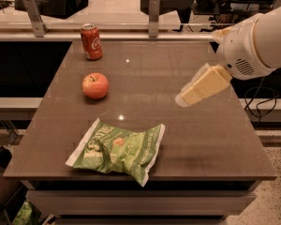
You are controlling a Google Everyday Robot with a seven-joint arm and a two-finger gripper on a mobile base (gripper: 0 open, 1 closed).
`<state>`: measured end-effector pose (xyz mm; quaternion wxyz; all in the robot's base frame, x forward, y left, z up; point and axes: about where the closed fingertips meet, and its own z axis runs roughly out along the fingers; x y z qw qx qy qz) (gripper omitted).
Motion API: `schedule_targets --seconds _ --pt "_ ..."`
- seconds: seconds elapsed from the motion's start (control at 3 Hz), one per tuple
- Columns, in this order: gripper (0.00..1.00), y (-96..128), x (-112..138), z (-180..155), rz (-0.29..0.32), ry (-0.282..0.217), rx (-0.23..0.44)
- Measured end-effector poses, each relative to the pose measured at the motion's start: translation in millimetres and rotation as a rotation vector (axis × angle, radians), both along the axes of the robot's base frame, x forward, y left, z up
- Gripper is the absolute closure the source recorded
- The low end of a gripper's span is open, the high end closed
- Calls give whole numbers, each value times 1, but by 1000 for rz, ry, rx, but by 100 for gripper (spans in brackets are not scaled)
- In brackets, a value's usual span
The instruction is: Pick coke can
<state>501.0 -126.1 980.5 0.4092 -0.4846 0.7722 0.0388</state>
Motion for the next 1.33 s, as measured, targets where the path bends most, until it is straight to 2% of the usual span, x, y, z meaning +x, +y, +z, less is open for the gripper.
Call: schedule_targets --seconds 0.33,0.67,1.0,1.33 --pt "0 27 23 -1 31 -46 108" --pt "0 54 44 -5 70 -63 194" --pt "0 77 61 -8 95 -60 250" --pt "0 77 61 -8 95 -60 250"
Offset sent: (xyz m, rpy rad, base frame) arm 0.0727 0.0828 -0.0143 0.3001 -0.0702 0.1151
